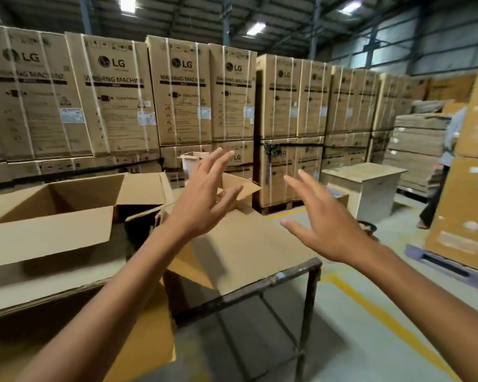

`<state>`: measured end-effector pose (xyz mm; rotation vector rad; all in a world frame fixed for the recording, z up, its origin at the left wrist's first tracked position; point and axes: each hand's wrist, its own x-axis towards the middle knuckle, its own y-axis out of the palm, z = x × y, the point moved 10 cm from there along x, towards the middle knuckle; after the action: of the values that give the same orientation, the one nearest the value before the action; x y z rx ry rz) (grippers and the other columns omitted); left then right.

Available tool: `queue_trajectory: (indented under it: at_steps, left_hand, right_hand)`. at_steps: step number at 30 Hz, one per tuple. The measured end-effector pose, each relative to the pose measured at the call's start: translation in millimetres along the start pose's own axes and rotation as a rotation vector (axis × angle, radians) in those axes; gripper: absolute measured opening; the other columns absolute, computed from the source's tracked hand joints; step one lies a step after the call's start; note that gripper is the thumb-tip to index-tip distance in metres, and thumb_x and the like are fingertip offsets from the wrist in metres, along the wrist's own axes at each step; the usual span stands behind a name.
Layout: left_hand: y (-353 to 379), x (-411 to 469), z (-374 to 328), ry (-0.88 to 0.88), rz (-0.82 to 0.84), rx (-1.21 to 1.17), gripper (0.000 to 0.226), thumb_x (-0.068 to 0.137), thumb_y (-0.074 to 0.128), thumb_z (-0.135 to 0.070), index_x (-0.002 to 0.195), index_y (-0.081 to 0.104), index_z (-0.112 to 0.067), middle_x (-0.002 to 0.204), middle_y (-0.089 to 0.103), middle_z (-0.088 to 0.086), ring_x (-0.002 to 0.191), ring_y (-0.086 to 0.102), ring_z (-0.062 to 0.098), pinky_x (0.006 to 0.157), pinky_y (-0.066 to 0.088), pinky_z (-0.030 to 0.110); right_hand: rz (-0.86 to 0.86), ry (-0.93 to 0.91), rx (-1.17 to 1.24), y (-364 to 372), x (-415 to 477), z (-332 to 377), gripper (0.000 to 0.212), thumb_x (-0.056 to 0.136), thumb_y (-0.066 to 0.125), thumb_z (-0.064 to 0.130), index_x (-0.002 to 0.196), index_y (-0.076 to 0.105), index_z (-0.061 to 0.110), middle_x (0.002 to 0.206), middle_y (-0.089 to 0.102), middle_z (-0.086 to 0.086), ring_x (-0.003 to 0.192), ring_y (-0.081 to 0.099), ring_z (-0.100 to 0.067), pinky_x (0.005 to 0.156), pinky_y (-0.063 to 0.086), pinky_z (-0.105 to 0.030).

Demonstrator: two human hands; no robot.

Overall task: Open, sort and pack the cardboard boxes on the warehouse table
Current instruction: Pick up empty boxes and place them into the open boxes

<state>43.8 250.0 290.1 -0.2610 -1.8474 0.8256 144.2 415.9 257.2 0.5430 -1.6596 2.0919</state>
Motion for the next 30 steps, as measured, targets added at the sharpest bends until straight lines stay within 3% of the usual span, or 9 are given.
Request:
queue_trajectory:
  at_steps: [3, 6, 10, 12, 15, 19, 23, 30]
  left_hand:
    - [45, -23, -41, -0.023, -0.054, -0.145, 0.061, 0.099, 0.047, -0.048, 0.153, 0.033, -0.023, 0.159, 0.030, 0.001, 0.146, 0.026, 0.016, 0.118, 0.026, 0.040]
    - [101, -42, -79, -0.023, -0.065, -0.221, 0.056, 0.098, 0.054, -0.038, 0.148, 0.041, -0.016, 0.154, 0.038, 0.005, 0.143, 0.032, 0.018, 0.117, 0.027, 0.034]
    - [187, -63, -114, -0.026, 0.041, -0.313, 0.055, 0.097, 0.056, -0.036, 0.146, 0.045, -0.014, 0.151, 0.042, 0.007, 0.140, 0.035, 0.016, 0.115, 0.026, 0.026]
    - [229, -75, -122, -0.056, 0.090, -0.372, 0.055, 0.097, 0.056, -0.036, 0.146, 0.045, -0.015, 0.150, 0.044, 0.005, 0.138, 0.037, 0.015, 0.115, 0.032, 0.032]
    - [292, -93, -124, -0.110, 0.173, -0.442, 0.053, 0.097, 0.056, -0.037, 0.145, 0.046, -0.015, 0.150, 0.044, 0.004, 0.140, 0.039, 0.016, 0.114, 0.035, 0.036]
    - [383, -107, -127, -0.160, 0.292, -0.473, 0.052, 0.097, 0.055, -0.037, 0.142, 0.049, -0.012, 0.149, 0.045, 0.007, 0.139, 0.039, 0.020, 0.111, 0.026, 0.015]
    - [485, -107, -142, -0.166, 0.444, -0.491, 0.055, 0.097, 0.052, -0.040, 0.143, 0.047, -0.011, 0.151, 0.040, 0.012, 0.139, 0.035, 0.024, 0.115, 0.032, 0.038]
    - [586, -52, -133, -0.212, 0.510, -0.538, 0.057, 0.097, 0.047, -0.044, 0.145, 0.046, -0.012, 0.151, 0.041, 0.009, 0.140, 0.037, 0.022, 0.113, 0.027, 0.031]
  right_hand:
    - [-0.108, 0.092, 0.103, -19, -58, -55, 0.074, 0.095, 0.059, 0.050, 0.157, 0.022, 0.034, 0.166, 0.014, 0.006, 0.152, 0.015, -0.016, 0.118, 0.027, -0.043]
    - [-0.250, 0.239, 0.242, -26, -116, -109, 0.070, 0.094, 0.062, 0.046, 0.154, 0.031, 0.030, 0.160, 0.030, 0.006, 0.146, 0.031, -0.016, 0.115, 0.037, -0.047]
    - [-0.361, 0.438, 0.343, -6, -187, -172, 0.067, 0.089, 0.060, 0.048, 0.150, 0.039, 0.028, 0.152, 0.041, 0.007, 0.139, 0.041, -0.015, 0.108, 0.044, -0.049]
    - [-0.377, 0.537, 0.368, 11, -219, -204, 0.066, 0.089, 0.059, 0.050, 0.149, 0.041, 0.030, 0.150, 0.043, 0.008, 0.138, 0.043, -0.013, 0.107, 0.045, -0.049]
    - [-0.372, 0.649, 0.377, 38, -255, -249, 0.066, 0.088, 0.058, 0.053, 0.146, 0.044, 0.026, 0.145, 0.047, 0.008, 0.134, 0.047, -0.012, 0.105, 0.046, -0.048]
    - [-0.293, 0.762, 0.339, 82, -275, -312, 0.070, 0.084, 0.055, 0.057, 0.143, 0.049, 0.020, 0.142, 0.051, 0.003, 0.129, 0.050, -0.018, 0.103, 0.047, -0.050]
    - [-0.116, 0.890, 0.352, 142, -278, -392, 0.081, 0.079, 0.054, 0.064, 0.148, 0.044, 0.023, 0.149, 0.046, -0.001, 0.133, 0.048, -0.024, 0.105, 0.045, -0.051]
    - [-0.100, 0.873, 0.424, 180, -235, -499, 0.061, 0.087, 0.074, 0.028, 0.143, 0.050, 0.021, 0.137, 0.054, 0.005, 0.119, 0.057, -0.014, 0.097, 0.052, -0.044]
